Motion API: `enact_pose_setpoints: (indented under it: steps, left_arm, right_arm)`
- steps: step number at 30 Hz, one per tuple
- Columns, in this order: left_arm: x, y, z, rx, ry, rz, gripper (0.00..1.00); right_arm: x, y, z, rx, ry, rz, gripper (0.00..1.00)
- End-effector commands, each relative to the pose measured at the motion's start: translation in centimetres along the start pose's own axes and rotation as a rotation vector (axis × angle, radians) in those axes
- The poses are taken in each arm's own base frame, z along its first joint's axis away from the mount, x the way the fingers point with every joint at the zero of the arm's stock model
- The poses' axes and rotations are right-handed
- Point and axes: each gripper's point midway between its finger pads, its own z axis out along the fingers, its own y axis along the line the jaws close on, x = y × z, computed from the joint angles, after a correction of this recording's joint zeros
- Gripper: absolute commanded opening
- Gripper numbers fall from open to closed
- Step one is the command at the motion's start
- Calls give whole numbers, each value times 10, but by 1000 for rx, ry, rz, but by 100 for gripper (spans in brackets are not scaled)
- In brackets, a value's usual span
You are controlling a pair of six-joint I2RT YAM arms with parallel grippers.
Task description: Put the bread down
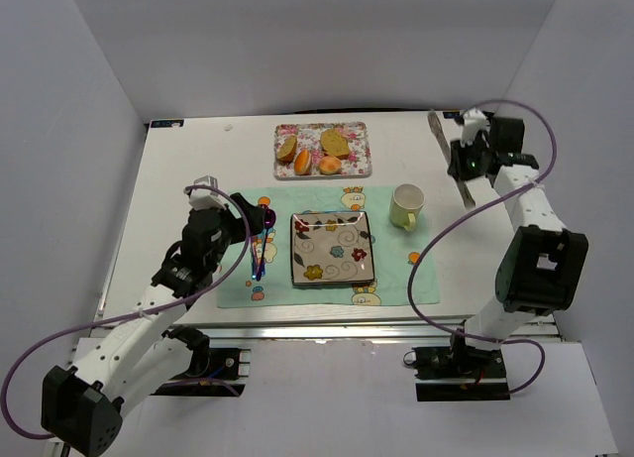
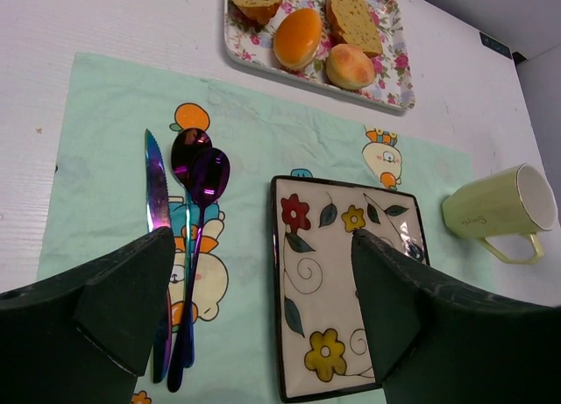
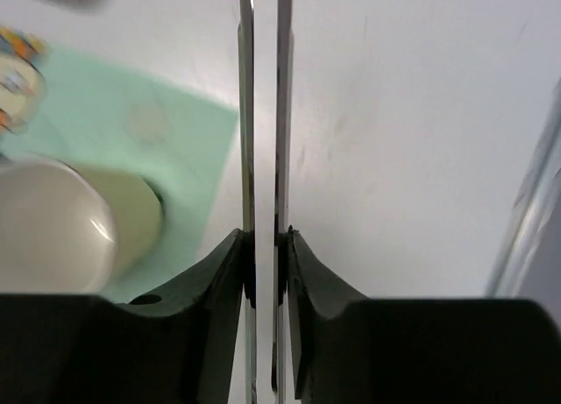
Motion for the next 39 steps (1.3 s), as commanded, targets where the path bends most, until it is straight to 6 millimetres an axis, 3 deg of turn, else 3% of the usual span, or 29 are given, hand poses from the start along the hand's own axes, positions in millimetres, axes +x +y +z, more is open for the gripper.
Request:
enact_pose_setpoints:
  steps: [1,2,3,5,6,10,15,22,28,31,39]
  left_arm:
    - [-27,-11,-7,16,-65,-11,91]
    - [-29,-12,-8,17,-66,-8,91]
    - [-29,-12,-8,15,-64,-8,91]
    - [-31,-12,-9,15,-67,-8,91]
    - [-32,-12,-10,16,-70,-9,91]
    - [-33,-11,-14,12,-75,-22,91]
    - [-33,-5,-20,-6,-89,-43,91]
    - [-37,-2,-27,-16,-105,-60,91]
    - [-38,-2,-28,-17,-108,-77,91]
    - [-39,-3,-28,-20,-113,-92,91]
    - [-43,-2,-27,-30,-129,-121,91]
  right_arm:
    - [-102,61,-48,-156,-233,-222,30]
    - [-119,84,-51,-198,-261,-263,33]
    - [-127,85,-56,-202,-280,-270,35]
    - [-142,122,-52,-274,-302,-325,39]
    - [-140,122,-49,-278,-295,-322,40]
    - [-158,170,-44,-361,-315,-420,42]
    - [-163,212,-27,-455,-279,-443,43]
    - [-167,242,-14,-552,-229,-192,44]
    - [-145,266,5,-576,-104,145,48]
    - [-149,269,18,-534,-90,259,49]
    - [-125,283,48,-512,37,396,49]
